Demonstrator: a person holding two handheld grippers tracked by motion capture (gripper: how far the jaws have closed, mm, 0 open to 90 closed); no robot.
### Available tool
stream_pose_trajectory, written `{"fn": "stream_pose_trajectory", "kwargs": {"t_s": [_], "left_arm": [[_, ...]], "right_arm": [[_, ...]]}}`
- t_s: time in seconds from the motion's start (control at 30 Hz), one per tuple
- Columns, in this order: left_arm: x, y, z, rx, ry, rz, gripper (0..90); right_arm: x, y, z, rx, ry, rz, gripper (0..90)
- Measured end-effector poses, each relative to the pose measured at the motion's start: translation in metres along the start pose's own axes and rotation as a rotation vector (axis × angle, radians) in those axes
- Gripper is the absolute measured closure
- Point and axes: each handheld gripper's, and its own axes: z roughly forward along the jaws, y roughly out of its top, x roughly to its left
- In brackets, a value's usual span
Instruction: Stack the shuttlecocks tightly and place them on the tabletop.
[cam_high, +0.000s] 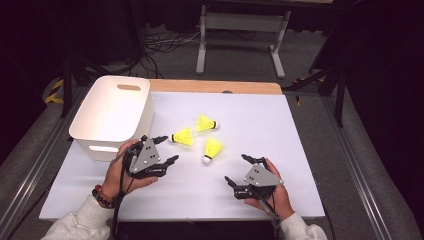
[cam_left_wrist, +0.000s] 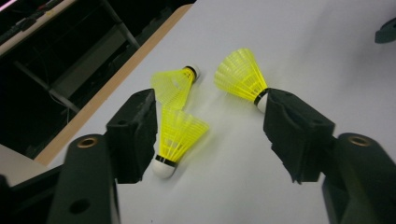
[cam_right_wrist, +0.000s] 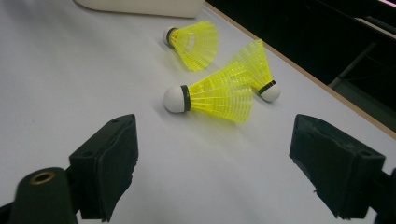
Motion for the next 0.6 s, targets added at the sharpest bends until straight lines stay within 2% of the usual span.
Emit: {"fn": "stream_pose_trajectory", "kwargs": {"t_s": [0.03,0.1,0.2,0.27,0.3,0.47,0.6], "left_arm": [[-0.001,-0.003,-0.001,0.002,0.006,0.007,35.2],[-0.001,-0.01,-0.002,-0.011,-0.012,-0.007,32.7],[-0.003,-0.016,-0.005,-0.014,-0.011,-0.017,26.7],[-0.007,-0.02,-0.007,-0.029,-0.008,-0.007,26.5],[-0.01,-0.024,-0.009,-0.037,-0.023,-0.003,23.6],[-0.018,-0.037,-0.015,-0.054,-0.019,0.003,20.3],[-0.021,-0.051,-0.02,-0.058,-0.02,-0.025,18.3]], "right_arm": [[0.0,0.0,0.0,0.002,0.001,0.001,16.1],[0.0,-0.001,0.001,0.008,0.003,0.006,16.0],[0.0,-0.001,0.001,0.013,0.008,0.006,16.0],[0.0,-0.001,0.001,0.014,0.008,0.006,15.9],[-0.001,-0.001,0.001,0.017,0.008,0.007,15.7],[-0.002,-0.002,0.001,0.017,0.008,0.013,15.0],[-0.003,-0.002,0.001,0.019,0.009,0.024,13.5]]}}
